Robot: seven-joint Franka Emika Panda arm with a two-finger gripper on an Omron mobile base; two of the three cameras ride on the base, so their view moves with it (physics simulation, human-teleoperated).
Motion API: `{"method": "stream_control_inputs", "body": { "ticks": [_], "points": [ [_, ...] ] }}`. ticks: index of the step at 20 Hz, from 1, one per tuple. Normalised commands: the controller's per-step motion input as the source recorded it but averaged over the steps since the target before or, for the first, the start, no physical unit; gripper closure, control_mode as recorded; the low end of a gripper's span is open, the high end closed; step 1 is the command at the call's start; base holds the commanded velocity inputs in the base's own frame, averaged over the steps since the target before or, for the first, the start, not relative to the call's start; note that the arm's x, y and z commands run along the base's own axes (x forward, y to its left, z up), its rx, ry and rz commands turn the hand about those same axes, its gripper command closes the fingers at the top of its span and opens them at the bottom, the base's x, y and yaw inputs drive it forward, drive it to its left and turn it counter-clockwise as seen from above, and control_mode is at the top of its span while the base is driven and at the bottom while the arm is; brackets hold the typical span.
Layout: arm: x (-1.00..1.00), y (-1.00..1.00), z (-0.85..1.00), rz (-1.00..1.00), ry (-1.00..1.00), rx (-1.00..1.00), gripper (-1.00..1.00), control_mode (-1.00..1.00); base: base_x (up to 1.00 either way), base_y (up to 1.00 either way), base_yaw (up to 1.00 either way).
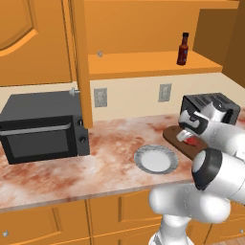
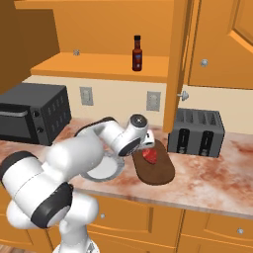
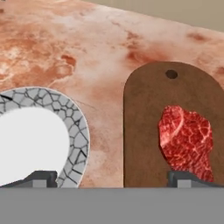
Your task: Pick the steak from the plate and place it on the cutting board. Then pick the condiment bottle from the cabinet and place it next to the cutting board.
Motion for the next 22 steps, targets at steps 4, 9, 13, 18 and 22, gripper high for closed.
{"method": "stream_control_inputs", "body": {
  "ticks": [4, 9, 13, 18, 22],
  "points": [
    [-0.09, 0.13, 0.27, 0.00, -0.16, 0.06, -1.00, -1.00, 0.00, 0.00, 0.00],
    [-0.12, 0.10, 0.27, 0.00, -0.16, 0.06, -1.00, -1.00, 0.00, 0.00, 0.00],
    [-0.10, 0.11, 0.26, 0.00, -0.17, 0.06, -1.00, -1.00, 0.00, 0.00, 0.00],
    [-0.10, 0.15, 0.24, 0.00, -0.18, 0.06, -1.00, -1.00, 0.00, 0.00, 0.00],
    [-0.10, 0.17, 0.25, 0.00, -0.19, 0.06, -1.00, -1.00, 0.00, 0.00, 0.00]
  ]
}}
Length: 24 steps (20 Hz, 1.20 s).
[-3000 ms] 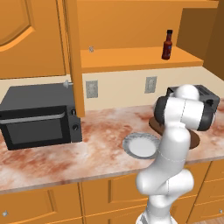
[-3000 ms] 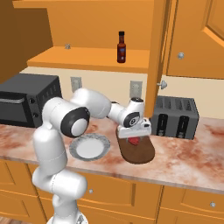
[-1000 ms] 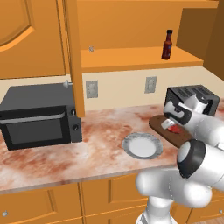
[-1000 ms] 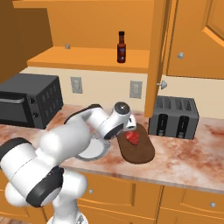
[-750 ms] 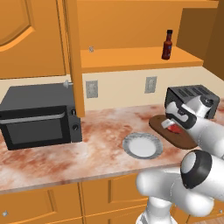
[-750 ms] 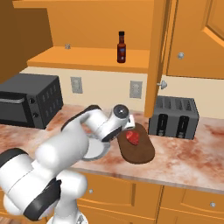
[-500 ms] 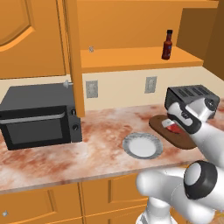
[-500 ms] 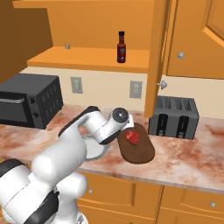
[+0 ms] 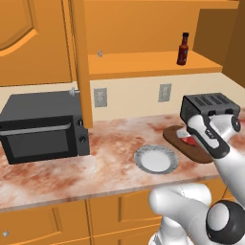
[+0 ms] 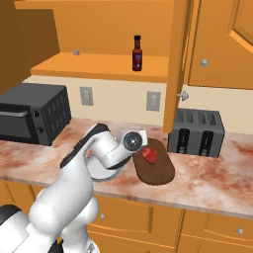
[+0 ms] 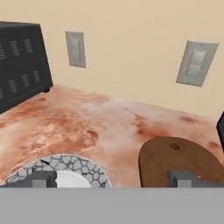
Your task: Pick the steak from the plate and place it on the cutting board. Then pick the condiment bottle from the cabinet and place it next to the cutting board.
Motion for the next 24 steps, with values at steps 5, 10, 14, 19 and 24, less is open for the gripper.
{"method": "stream_control_inputs", "body": {
  "ticks": [5, 10, 14, 19, 24],
  "points": [
    [-0.10, 0.10, 0.27, 0.00, -0.18, 0.03, -1.00, -1.00, 0.00, 0.00, 0.00],
    [-0.09, 0.04, 0.27, -0.02, -0.15, 0.00, -1.00, -1.00, 0.00, 0.00, 0.00],
    [-0.06, 0.00, 0.30, -0.03, -0.09, 0.00, -1.00, -1.00, 0.00, 0.00, 0.00],
    [-0.03, 0.00, 0.27, -0.02, -0.06, 0.00, -1.00, -1.00, 0.00, 0.00, 0.00],
    [-0.01, 0.00, 0.24, -0.01, -0.04, 0.00, -1.00, -1.00, 0.00, 0.00, 0.00]
  ]
}}
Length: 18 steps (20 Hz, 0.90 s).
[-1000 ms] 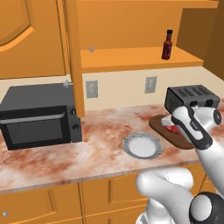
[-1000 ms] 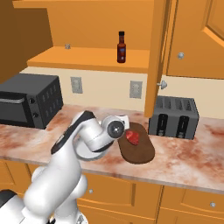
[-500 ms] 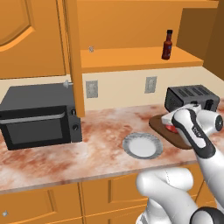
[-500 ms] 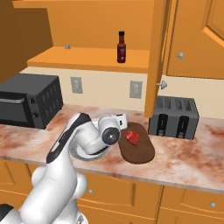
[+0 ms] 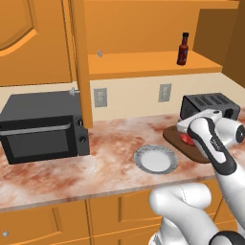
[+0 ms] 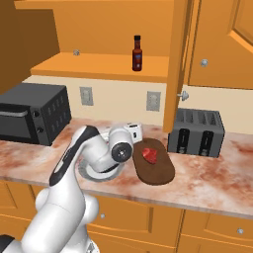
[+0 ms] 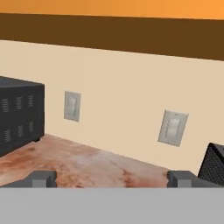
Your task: Pick the steak from the plate and place it on the cutting board. Then pick the condiment bottle from the cabinet and place it next to the cutting board.
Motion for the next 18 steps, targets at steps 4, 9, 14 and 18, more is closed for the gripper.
{"method": "stream_control_inputs", "body": {
  "ticks": [4, 9, 14, 18],
  "points": [
    [0.00, 0.00, 0.24, -0.01, -0.03, 0.00, -1.00, -1.00, 0.00, 0.00, 0.00],
    [0.00, 0.00, 0.27, -0.01, -0.02, 0.01, -1.00, -1.00, 0.00, 0.00, 0.00],
    [0.00, 0.00, 0.32, -0.01, 0.00, 0.02, -1.00, -1.00, 0.00, 0.00, 0.00],
    [0.00, 0.00, 0.31, -0.01, 0.00, 0.02, -1.00, -1.00, 0.00, 0.00, 0.00]
  ]
}}
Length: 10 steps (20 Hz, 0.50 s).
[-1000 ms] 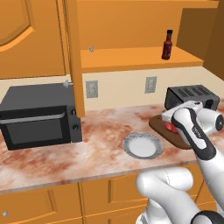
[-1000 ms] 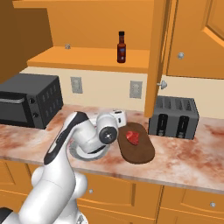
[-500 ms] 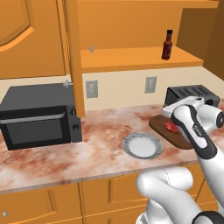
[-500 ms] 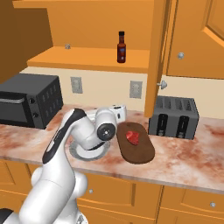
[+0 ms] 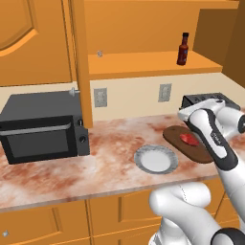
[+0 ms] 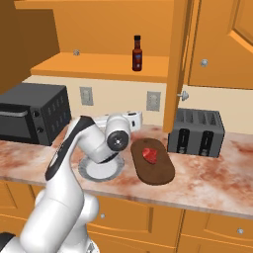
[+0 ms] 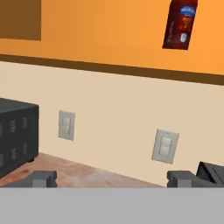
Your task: Pick the steak from the plate and place it on the cutting board. Then pick the condiment bottle from the cabinet and place it next to the cutting board.
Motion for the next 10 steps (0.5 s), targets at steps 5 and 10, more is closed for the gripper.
{"method": "stream_control_inputs", "body": {
  "ticks": [5, 10],
  "points": [
    [0.00, 0.00, 0.30, -0.01, 0.00, 0.03, -1.00, -1.00, 0.00, 0.00, 0.00],
    [0.00, 0.00, 0.27, -0.01, -0.02, 0.05, -1.00, -1.00, 0.00, 0.00, 0.00]
  ]
}}
